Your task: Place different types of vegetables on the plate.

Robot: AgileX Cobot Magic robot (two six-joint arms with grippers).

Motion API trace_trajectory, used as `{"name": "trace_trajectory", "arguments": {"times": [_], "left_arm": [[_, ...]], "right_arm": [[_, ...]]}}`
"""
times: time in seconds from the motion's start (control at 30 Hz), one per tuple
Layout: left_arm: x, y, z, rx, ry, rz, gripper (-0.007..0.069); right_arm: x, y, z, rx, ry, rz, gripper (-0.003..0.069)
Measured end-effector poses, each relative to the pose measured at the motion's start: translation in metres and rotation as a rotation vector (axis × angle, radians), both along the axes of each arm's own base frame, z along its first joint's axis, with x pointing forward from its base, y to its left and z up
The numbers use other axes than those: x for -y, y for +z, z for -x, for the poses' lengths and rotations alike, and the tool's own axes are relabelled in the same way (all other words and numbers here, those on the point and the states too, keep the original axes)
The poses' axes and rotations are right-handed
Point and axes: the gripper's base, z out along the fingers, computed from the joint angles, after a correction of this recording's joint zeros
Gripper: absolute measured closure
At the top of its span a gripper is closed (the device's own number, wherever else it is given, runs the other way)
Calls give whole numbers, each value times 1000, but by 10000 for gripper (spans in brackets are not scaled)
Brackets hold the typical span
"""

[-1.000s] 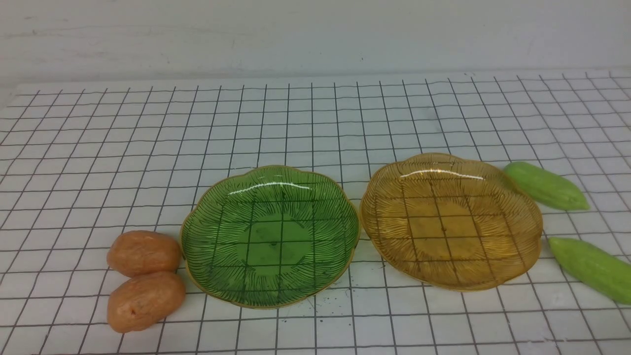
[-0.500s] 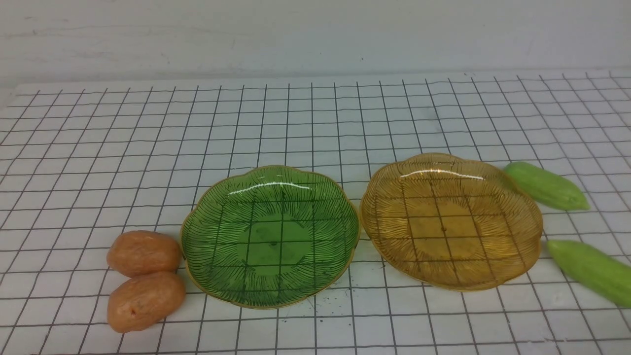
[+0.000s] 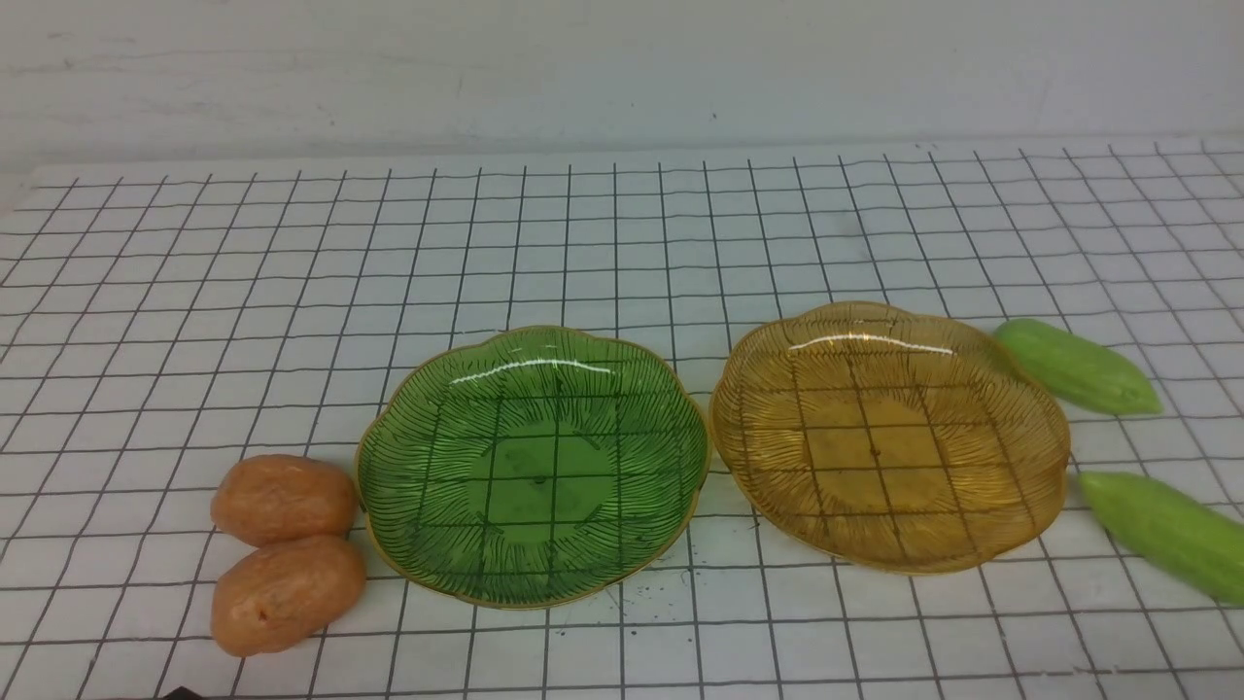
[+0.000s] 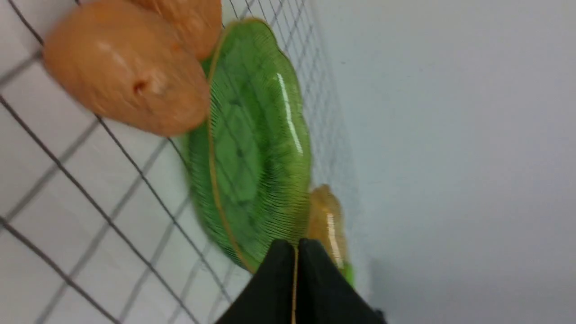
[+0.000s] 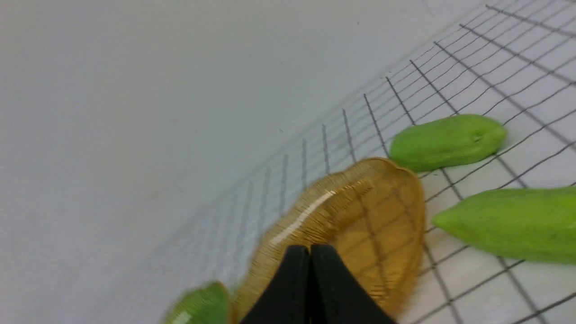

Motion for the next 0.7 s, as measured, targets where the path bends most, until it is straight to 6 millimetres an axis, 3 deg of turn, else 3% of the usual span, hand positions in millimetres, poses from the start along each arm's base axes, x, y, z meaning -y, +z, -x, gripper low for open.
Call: {"name": "trace_trajectory", "arguments": {"times": [0.07, 0.33, 0.43, 0.53, 0.6, 0.7], "left_arm": [[1, 2, 0, 8, 1, 49, 632], [-1, 4, -1, 37, 16, 42, 632], [-1, 26, 2, 129, -4, -62, 632], [1, 57, 5, 212, -44, -205, 632], [9, 69, -1, 113, -184, -376, 632], [14, 61, -18, -158, -398, -548, 632]], "right_arm": [[2, 3, 0, 28, -16, -104, 673], [6, 9, 0, 89, -57, -152, 673], [2, 27, 4, 103, -18, 12, 673], [-2, 70, 13, 167, 8, 257, 673], [-4, 100, 15, 141, 33, 474, 673], [-7, 109, -6, -103, 138, 648, 673]]}}
